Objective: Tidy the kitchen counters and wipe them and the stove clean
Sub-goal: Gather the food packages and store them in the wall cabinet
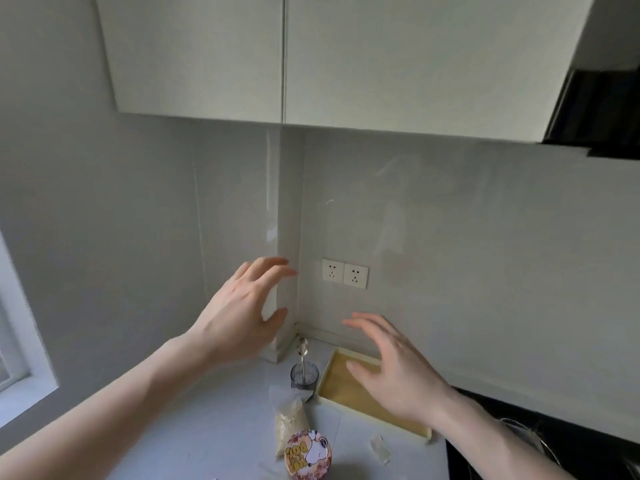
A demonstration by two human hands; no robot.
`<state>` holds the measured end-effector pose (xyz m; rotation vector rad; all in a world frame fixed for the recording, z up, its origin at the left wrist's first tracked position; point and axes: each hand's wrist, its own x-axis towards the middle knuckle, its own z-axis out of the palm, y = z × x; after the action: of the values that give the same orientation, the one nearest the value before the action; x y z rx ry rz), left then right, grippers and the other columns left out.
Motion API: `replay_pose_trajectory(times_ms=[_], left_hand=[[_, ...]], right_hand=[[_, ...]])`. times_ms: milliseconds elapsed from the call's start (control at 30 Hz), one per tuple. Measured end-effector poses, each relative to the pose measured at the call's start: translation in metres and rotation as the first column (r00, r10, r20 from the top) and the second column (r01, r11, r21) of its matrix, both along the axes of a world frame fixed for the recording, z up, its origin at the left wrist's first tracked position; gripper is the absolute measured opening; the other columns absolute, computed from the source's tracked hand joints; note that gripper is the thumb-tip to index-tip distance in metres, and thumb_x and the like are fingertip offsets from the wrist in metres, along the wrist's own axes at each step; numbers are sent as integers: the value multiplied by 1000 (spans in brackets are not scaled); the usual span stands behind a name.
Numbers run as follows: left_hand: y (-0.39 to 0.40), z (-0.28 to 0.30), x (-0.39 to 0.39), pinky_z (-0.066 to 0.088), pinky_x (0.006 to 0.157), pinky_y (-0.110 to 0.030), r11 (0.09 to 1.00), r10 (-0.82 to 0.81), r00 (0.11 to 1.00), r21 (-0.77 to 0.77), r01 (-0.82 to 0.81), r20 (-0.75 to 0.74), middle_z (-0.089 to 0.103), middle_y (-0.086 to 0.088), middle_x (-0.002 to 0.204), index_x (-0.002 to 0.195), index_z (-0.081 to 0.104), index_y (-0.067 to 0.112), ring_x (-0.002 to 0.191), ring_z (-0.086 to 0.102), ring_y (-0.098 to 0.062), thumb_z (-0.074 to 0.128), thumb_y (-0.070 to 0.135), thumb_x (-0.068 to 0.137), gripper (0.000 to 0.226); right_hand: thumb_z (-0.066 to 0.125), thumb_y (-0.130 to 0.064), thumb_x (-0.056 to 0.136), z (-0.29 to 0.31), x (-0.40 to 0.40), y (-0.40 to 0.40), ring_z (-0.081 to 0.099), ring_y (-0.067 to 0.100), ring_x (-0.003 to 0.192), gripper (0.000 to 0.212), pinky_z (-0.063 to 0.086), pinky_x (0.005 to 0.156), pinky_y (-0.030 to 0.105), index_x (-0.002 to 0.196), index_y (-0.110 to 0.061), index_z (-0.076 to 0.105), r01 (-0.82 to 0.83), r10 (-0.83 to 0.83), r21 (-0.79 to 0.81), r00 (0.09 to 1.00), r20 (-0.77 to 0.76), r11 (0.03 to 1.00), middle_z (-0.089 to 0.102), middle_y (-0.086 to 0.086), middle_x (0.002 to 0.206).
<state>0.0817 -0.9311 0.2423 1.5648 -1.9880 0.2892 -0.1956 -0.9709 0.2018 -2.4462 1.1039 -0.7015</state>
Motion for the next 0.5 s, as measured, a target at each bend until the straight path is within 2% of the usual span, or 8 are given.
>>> replay_pose_trajectory(times_ms=[133,333,400,500], left_hand=[[-9,75,-3,36,106,-24,989,-21,1000,-150,19,-12,42,16,148,140,50,36,132,44,-14,71,28,88,57],[-28,170,0,33,106,-26,963,4,999,-270,-13,-34,41,12,147,140,50,33,136,42,-17,71,25,86,59],[-33,201,1,36,107,-29,953,15,1000,-303,-21,-22,41,11,147,140,49,32,135,43,-18,71,25,85,60],[-41,243,-1,46,103,-41,935,50,998,-353,-37,28,39,10,148,142,46,32,133,42,-21,70,25,85,62]], right_hand=[[68,-25,93,76,6,-8,34,-12,137,51,18,112,4,140,-33,50,-13,28,-187,997,77,982,39,-23,146],[71,-17,89,167,6,-11,41,-2,136,50,21,111,5,135,-27,56,31,38,-422,987,154,906,44,-13,145],[71,-15,88,193,4,-14,42,1,136,50,24,111,7,134,-25,57,53,43,-493,982,182,868,45,-11,144],[70,-15,88,228,-1,-21,41,1,137,50,24,107,4,135,-26,56,96,22,-555,979,202,826,44,-11,145]])
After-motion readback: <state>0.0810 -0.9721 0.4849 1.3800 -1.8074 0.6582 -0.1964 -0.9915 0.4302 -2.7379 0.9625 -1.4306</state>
